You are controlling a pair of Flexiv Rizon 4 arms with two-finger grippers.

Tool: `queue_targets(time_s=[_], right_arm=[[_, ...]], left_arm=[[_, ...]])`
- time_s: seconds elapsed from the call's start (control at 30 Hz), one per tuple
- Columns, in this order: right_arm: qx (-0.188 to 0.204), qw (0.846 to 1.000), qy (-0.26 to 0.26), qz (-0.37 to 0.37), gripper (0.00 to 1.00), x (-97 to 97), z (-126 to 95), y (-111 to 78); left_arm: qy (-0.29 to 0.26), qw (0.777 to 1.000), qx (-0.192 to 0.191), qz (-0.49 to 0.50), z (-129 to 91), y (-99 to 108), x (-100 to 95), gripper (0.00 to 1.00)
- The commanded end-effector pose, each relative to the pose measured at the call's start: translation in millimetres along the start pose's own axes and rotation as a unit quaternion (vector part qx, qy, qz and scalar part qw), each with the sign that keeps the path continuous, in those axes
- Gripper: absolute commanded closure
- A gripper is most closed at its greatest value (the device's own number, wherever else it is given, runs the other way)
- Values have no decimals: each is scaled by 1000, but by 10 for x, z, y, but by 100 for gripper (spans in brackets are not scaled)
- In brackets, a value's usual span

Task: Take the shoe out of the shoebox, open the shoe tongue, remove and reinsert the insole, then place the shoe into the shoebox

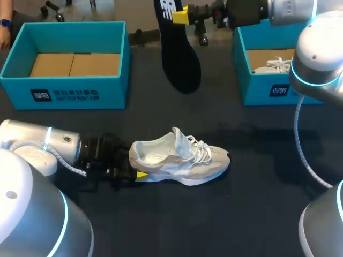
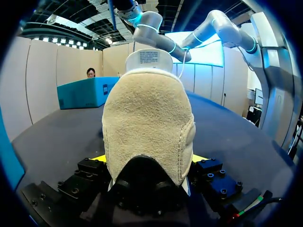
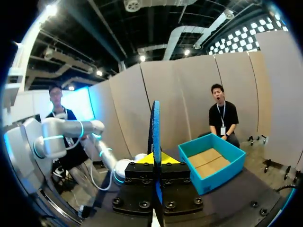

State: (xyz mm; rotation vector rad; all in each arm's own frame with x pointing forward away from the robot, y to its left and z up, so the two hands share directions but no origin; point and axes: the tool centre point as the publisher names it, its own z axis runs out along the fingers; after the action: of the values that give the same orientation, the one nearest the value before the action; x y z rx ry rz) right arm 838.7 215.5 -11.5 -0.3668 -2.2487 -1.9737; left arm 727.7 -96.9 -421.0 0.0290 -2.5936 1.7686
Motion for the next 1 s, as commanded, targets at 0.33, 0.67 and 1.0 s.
queue_targets(time_s=[0.33, 0.67, 1.0], right_arm=[[-66, 997, -24, -39, 100, -12, -37, 26], [-64, 997, -21, -30, 100, -10, -40, 23], [-24, 997, -15, 72, 100, 241, -305, 41]], left_arm=[[1, 1000, -1, 0, 28, 30, -14, 100], [1, 1000, -1, 0, 28, 30, -14, 100], [1, 1000, -1, 0, 28, 30, -14, 100]])
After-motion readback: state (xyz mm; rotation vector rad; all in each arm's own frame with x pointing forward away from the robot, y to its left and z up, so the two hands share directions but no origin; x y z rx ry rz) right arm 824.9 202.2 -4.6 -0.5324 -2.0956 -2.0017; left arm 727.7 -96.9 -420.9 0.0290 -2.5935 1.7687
